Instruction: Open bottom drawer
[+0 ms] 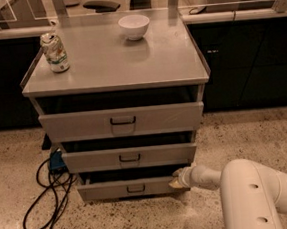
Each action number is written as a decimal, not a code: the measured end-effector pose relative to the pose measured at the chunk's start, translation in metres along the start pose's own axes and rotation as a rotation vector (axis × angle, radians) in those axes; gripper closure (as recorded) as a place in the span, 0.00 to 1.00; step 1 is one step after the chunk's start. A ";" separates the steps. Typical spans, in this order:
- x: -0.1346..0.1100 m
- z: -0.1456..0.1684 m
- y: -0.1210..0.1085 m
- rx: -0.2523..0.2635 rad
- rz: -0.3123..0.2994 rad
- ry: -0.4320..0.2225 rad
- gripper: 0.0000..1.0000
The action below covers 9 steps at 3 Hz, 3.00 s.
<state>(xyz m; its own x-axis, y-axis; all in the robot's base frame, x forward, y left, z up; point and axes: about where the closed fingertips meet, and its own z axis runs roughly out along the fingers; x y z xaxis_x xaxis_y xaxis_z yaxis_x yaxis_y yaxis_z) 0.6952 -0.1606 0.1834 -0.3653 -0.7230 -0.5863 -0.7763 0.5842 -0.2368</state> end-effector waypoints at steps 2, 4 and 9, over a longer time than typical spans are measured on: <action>0.008 -0.013 0.012 0.015 0.005 -0.010 1.00; 0.018 -0.026 0.027 0.041 0.017 -0.018 1.00; 0.029 -0.044 0.047 0.077 0.034 -0.024 1.00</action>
Offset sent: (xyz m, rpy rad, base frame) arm -0.3298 -0.0874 0.0282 0.0755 -0.2642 -0.2664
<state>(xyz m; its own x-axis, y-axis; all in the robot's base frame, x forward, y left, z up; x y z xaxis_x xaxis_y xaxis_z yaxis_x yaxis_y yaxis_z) 0.6251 -0.1701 0.1895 -0.3780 -0.6937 -0.6131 -0.7216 0.6356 -0.2744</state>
